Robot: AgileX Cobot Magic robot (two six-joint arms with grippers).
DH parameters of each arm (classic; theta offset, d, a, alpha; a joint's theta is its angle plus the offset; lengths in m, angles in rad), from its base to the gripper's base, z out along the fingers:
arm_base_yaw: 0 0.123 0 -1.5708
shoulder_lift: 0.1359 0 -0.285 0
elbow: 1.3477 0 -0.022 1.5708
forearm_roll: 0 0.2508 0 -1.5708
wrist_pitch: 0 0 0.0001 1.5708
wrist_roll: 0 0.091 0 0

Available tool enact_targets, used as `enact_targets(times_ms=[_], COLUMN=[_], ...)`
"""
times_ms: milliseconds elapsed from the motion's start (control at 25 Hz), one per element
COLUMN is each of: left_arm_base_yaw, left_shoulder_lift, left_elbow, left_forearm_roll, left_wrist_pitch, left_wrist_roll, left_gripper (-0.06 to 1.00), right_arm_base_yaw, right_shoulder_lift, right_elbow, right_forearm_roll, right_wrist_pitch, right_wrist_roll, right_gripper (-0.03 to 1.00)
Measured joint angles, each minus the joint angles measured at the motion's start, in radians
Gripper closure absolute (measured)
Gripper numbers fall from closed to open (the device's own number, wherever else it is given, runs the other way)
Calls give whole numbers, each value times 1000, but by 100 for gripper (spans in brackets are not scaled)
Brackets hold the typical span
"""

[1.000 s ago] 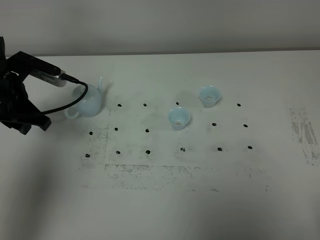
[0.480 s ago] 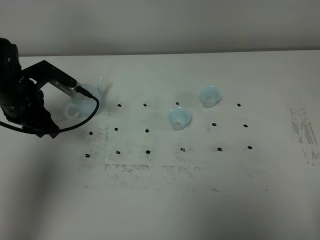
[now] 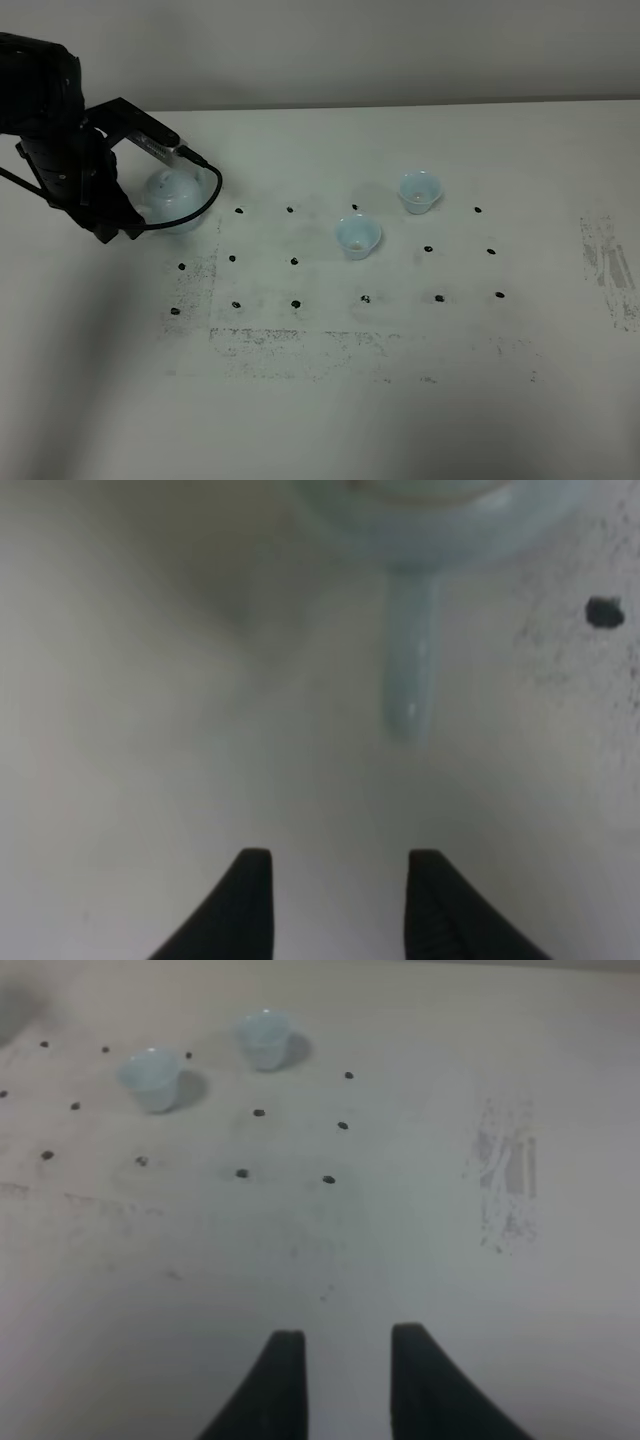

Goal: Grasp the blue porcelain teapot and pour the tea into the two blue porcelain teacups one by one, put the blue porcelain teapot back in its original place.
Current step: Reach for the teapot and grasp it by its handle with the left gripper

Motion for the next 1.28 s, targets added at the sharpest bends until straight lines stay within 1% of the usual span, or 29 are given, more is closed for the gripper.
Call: enact_targets(times_ms=[120, 400, 760, 1040, 1280], left_arm_base_yaw=[-8, -16, -16, -16, -21], left_shoulder_lift=[34, 72, 97, 97, 97], left_elbow=[-34, -59, -62, -64, -64], left_forearm_roll=[-5, -23, -49, -61, -68], left_wrist_pitch=[2, -11, -88, -101, -114], left_wrist_roll=[16, 42, 43, 44, 65], left_gripper=[60, 60, 60, 60, 60], right_arm_base_yaw=[0, 0, 0, 0, 0], right_shoulder_lift=[0, 0, 0, 0, 0], right_elbow=[0, 0, 0, 0, 0], right_forearm_roll=[4, 36, 43, 44, 44], right_wrist_pitch=[0, 0, -5, -6, -6], right_wrist_roll=[0, 0, 0, 0, 0], right_gripper=[73, 73, 73, 73, 73])
